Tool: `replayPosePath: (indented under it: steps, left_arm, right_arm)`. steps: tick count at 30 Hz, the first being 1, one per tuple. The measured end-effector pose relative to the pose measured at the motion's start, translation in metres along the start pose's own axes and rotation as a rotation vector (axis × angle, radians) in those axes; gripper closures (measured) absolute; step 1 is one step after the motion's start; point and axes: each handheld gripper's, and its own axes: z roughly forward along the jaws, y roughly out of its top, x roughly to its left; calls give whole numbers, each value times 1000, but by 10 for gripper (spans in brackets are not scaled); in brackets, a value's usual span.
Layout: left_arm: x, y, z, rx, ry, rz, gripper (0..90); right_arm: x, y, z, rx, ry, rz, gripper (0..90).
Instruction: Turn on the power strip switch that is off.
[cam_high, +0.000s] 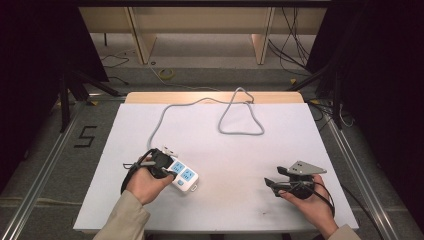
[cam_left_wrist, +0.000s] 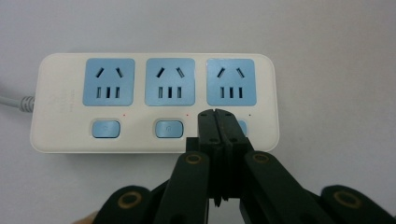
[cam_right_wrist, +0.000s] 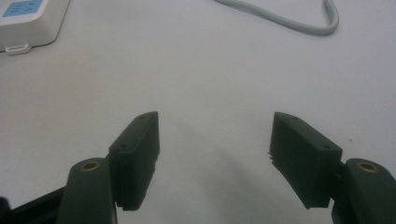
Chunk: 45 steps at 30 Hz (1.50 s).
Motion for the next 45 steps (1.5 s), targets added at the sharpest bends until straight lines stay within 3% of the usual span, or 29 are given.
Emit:
replayPosePath:
  steps: [18,45]
  left_arm:
    - [-4,11,5,65,-34,21,896]
    - [-9,21,17,143,-49,50,895]
  right_arm:
    - [0,0,0,3,2,0,340]
    - [0,0,1,5,0,1,340]
